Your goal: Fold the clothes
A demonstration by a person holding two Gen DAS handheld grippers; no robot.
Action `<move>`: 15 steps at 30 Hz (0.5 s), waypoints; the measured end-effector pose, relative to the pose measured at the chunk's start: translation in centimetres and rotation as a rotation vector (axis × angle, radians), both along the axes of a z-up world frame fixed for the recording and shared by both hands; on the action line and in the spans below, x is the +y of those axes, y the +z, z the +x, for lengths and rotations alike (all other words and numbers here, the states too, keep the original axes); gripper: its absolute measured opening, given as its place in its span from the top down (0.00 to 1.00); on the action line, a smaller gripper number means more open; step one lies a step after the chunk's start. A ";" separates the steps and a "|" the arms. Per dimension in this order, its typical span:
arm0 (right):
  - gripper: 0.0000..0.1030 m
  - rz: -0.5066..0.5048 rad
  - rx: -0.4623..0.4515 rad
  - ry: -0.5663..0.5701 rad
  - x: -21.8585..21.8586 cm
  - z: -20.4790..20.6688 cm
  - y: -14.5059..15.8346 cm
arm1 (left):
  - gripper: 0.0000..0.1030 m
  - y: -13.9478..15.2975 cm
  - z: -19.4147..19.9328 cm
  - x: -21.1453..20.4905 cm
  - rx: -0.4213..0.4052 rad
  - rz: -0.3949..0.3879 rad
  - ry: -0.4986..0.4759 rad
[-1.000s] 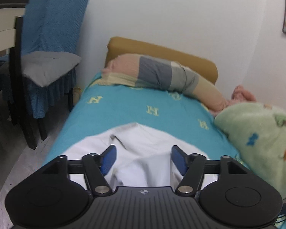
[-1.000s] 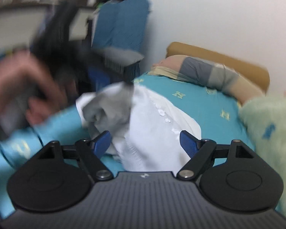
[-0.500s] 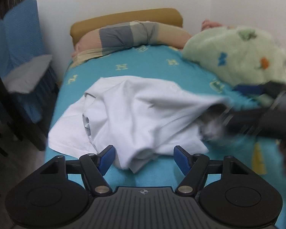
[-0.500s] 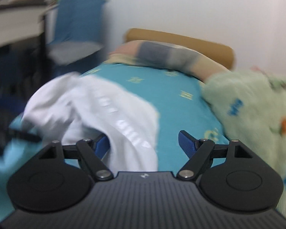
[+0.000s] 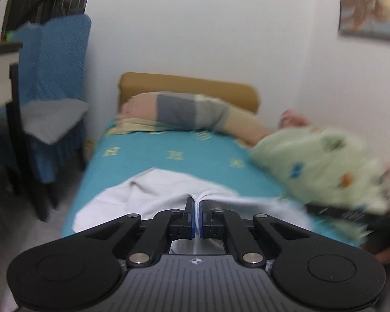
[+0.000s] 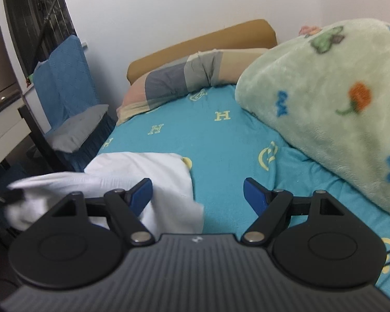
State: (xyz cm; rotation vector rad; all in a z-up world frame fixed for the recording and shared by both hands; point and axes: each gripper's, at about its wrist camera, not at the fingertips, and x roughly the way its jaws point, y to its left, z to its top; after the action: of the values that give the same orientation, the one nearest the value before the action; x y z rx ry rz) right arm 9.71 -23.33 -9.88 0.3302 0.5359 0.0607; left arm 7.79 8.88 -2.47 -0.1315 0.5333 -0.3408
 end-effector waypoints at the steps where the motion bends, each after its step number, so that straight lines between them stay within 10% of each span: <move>1: 0.24 -0.004 0.001 0.001 -0.1 -0.3 0.2 | 0.97 0.4 0.0 0.5 0.006 -0.033 -0.004; 15: 0.23 -0.001 -0.011 0.261 5.2 0.5 -1.1 | 0.87 -6.5 14.4 -0.4 0.160 0.041 0.135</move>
State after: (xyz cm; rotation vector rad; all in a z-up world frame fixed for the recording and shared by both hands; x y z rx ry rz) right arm 10.23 -18.13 -11.03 0.2573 0.5656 0.3140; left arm 22.21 8.45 -8.98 -0.1553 0.6862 -0.1888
